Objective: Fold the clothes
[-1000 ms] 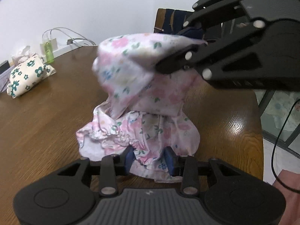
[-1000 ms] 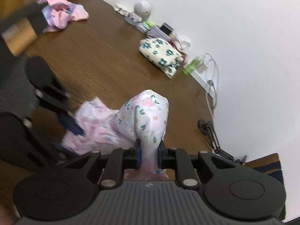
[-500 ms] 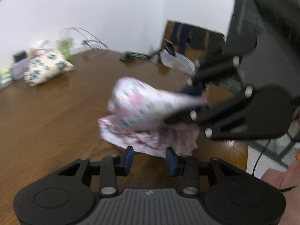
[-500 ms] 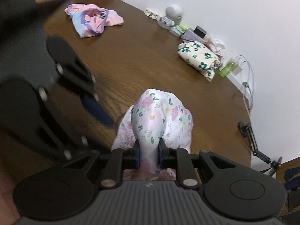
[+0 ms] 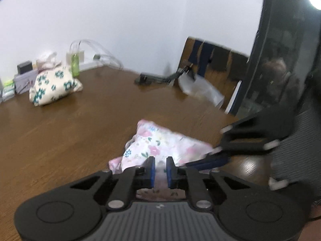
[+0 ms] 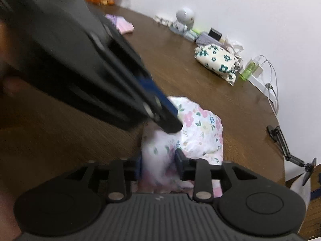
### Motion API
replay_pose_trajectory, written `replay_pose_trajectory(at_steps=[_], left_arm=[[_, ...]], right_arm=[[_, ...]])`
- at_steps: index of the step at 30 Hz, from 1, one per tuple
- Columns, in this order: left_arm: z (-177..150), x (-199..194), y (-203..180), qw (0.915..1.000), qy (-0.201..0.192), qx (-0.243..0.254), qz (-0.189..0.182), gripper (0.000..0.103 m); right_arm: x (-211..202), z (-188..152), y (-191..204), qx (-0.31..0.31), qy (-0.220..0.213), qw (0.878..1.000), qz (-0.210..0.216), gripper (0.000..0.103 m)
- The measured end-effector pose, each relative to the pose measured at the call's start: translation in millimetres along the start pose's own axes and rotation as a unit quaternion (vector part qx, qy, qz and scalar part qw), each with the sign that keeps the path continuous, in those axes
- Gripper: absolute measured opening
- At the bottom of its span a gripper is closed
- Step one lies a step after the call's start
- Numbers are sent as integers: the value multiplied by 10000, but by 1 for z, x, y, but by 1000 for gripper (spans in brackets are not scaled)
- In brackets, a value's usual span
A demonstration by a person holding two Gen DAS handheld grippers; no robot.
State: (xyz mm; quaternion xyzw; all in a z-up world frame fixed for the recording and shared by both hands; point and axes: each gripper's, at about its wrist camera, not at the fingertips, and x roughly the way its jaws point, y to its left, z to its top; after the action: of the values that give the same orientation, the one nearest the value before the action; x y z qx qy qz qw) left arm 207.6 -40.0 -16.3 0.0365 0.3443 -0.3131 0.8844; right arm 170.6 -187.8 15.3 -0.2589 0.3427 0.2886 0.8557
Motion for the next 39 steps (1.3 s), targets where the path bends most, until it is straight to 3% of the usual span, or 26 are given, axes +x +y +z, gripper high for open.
replay_pose_trajectory(at_steps=[5, 9, 15, 27, 29, 31, 32, 34, 39], left_arm=[[-5, 4, 3, 10000, 43, -32, -9, 10], [-7, 7, -1, 9999, 72, 71, 89, 11], [-14, 16, -4, 9994, 209, 146, 228, 11], [-18, 23, -3, 9991, 271, 229, 247, 12], [-16, 11, -6, 9994, 122, 236, 226, 25], [-14, -4, -10, 9995, -77, 247, 206, 58], [-13, -13, -13, 9991, -214, 278, 251, 64], [-11, -31, -17, 9972, -562, 326, 382, 93], [-5, -56, -15, 9940, -904, 260, 552, 100]], right_arm=[[-36, -8, -32, 752, -421, 9949, 515, 44], [-17, -13, -55, 1197, -391, 9911, 425, 44], [20, -32, -52, 1390, -166, 9892, 442, 43], [25, -48, -43, 1584, -427, 9861, 280, 43], [17, -47, -49, 1811, -494, 9814, 406, 45], [6, -47, -57, 2072, -630, 9748, 528, 56], [-3, -47, -61, 2236, -764, 9699, 586, 65], [-22, -50, -67, 2451, -1027, 9625, 545, 82], [-41, -66, -72, 2976, -1091, 9476, 390, 99]])
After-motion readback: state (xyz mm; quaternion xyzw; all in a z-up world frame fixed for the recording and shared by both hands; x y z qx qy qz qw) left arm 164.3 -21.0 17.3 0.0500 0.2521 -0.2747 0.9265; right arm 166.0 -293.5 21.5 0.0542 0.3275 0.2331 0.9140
